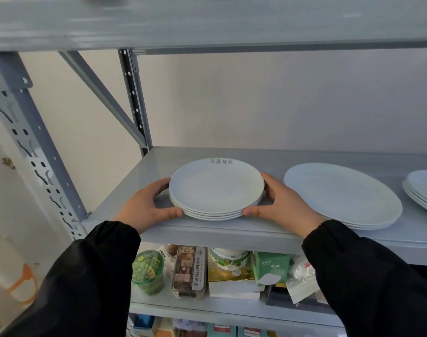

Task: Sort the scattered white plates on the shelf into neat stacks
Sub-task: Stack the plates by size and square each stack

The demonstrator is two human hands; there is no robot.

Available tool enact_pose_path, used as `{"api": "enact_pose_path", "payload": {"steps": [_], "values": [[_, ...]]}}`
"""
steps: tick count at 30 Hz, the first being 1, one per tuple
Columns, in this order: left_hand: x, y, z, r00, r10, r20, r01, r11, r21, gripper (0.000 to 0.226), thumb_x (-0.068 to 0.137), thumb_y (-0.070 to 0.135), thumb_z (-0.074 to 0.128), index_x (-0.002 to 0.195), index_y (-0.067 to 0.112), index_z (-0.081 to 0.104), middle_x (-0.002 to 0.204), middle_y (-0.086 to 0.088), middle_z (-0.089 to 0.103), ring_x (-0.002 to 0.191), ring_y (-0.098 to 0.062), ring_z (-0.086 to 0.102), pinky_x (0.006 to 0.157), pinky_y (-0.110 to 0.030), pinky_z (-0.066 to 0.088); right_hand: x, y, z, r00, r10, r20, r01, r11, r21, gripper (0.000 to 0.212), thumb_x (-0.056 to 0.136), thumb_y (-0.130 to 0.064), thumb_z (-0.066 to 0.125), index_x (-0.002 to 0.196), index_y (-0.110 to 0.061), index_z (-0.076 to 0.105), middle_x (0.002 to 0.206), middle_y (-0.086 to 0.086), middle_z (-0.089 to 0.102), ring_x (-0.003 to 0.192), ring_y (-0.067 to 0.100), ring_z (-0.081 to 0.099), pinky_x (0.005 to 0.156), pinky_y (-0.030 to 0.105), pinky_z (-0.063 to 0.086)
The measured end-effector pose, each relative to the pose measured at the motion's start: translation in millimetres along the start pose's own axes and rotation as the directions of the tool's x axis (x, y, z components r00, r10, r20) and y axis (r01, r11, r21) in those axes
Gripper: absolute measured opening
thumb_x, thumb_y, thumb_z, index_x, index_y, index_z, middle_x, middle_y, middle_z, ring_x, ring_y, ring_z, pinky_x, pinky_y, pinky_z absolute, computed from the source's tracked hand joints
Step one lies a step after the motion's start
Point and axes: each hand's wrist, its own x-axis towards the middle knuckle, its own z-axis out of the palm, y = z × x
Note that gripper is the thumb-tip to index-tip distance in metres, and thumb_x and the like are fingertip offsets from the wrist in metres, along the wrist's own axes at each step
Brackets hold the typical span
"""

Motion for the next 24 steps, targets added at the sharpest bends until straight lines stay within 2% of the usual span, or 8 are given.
{"api": "enact_pose_path", "payload": {"steps": [6, 10, 15, 24], "values": [[1.2, -1.6, 0.1, 1.000, 0.005, -0.007, -0.005, 1.000, -0.005, 0.080, 0.051, 0.078, 0.073, 0.122, 0.059, 0.041, 0.130, 0.030, 0.046, 0.127, -0.002, 0.042, 0.103, -0.029, 0.033, -0.9, -0.2, 1.2, 1.000, 0.002, -0.019, -0.002, 1.000, 0.007, 0.084, 0.062, -0.047, 0.089, 0.134, -0.044, 0.046, 0.127, -0.027, 0.060, 0.120, -0.004, 0.052, 0.104, 0.035, 0.046], [2.3, -1.4, 2.2, 0.999, 0.026, 0.022, -0.026, 0.999, 0.024, 0.093, 0.056, 0.082, 0.069, 0.139, 0.056, 0.037, 0.139, 0.029, 0.045, 0.132, -0.002, 0.039, 0.108, -0.033, 0.033, -0.2, 1.0, 3.0, 0.999, 0.012, -0.043, -0.011, 1.000, 0.027, 0.081, 0.057, -0.058, 0.088, 0.127, -0.043, 0.049, 0.125, -0.024, 0.061, 0.119, 0.000, 0.054, 0.103, 0.038, 0.047], [3.6, -4.8, 2.7, 1.000, 0.010, 0.015, -0.010, 0.999, 0.046, 0.097, 0.055, 0.083, 0.068, 0.142, 0.051, 0.037, 0.142, 0.022, 0.047, 0.132, -0.005, 0.041, 0.109, -0.037, 0.035, -0.9, 1.0, 4.1, 0.998, 0.000, -0.056, 0.001, 1.000, 0.016, 0.089, 0.055, -0.061, 0.086, 0.133, -0.046, 0.046, 0.128, -0.026, 0.059, 0.122, 0.000, 0.052, 0.104, 0.037, 0.046], [0.8, -1.2, 3.1, 1.000, -0.025, 0.010, 0.025, 0.998, 0.058, 0.096, 0.056, 0.082, 0.068, 0.141, 0.052, 0.037, 0.142, 0.023, 0.046, 0.129, -0.003, 0.040, 0.105, -0.032, 0.034, -1.7, 3.9, 1.5, 0.999, 0.010, -0.033, -0.007, 0.997, 0.072, 0.088, 0.057, -0.056, 0.089, 0.134, -0.045, 0.047, 0.130, -0.024, 0.059, 0.124, 0.001, 0.052, 0.105, 0.038, 0.046]]}}
